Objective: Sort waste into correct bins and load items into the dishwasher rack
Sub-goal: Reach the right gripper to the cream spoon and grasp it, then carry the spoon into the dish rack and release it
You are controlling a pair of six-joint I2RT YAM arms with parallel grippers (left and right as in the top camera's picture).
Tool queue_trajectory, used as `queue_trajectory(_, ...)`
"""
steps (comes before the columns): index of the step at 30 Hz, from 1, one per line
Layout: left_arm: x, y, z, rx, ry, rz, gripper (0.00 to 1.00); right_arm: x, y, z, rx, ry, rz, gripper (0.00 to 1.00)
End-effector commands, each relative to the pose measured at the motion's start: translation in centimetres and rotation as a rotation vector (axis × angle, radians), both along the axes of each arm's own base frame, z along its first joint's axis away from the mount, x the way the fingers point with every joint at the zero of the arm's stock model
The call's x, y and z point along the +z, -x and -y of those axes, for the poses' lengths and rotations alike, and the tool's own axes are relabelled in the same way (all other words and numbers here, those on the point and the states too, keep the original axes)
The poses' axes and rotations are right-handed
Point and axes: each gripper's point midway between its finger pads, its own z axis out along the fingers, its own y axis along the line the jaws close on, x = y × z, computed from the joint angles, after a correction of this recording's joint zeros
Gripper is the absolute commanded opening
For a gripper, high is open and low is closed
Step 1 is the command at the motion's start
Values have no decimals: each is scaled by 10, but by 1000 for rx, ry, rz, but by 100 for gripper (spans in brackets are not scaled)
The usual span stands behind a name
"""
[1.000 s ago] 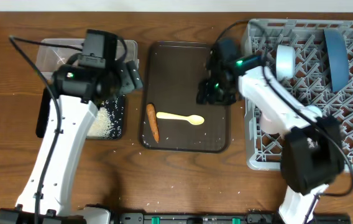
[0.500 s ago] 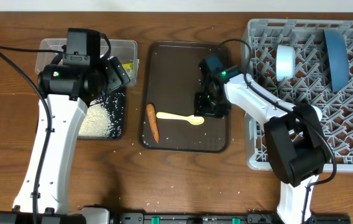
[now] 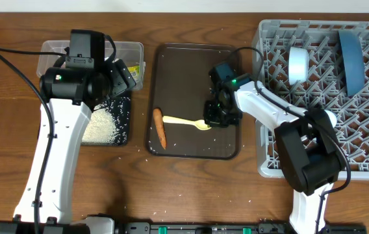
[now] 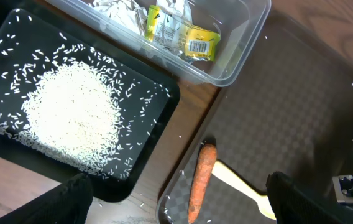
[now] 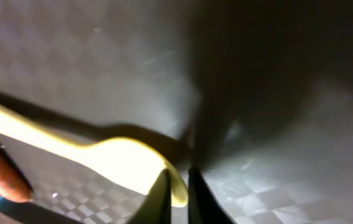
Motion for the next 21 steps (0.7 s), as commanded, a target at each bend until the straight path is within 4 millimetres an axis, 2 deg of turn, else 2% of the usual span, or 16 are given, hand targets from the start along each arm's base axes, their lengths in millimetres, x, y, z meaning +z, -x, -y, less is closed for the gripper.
queue_trajectory(1,1,-1,-3,13,-8,1,92,-9,4,2,-5,28,-11,1)
queue_trajectory(7,1,-1,-3,13,-8,1,92,-8,-5,-2,5,9,28,1)
queue_trajectory(11,1,-1,-3,13,-8,1,92,4,-19,1,7,-12,75,1)
queue_trajectory(16,1,-1,-3,13,-8,1,92,36,-34,11,7,-42,157,1)
queue_trajectory(21,1,-1,-3,13,-8,1,92,79,-47,23,14,-77,274,1)
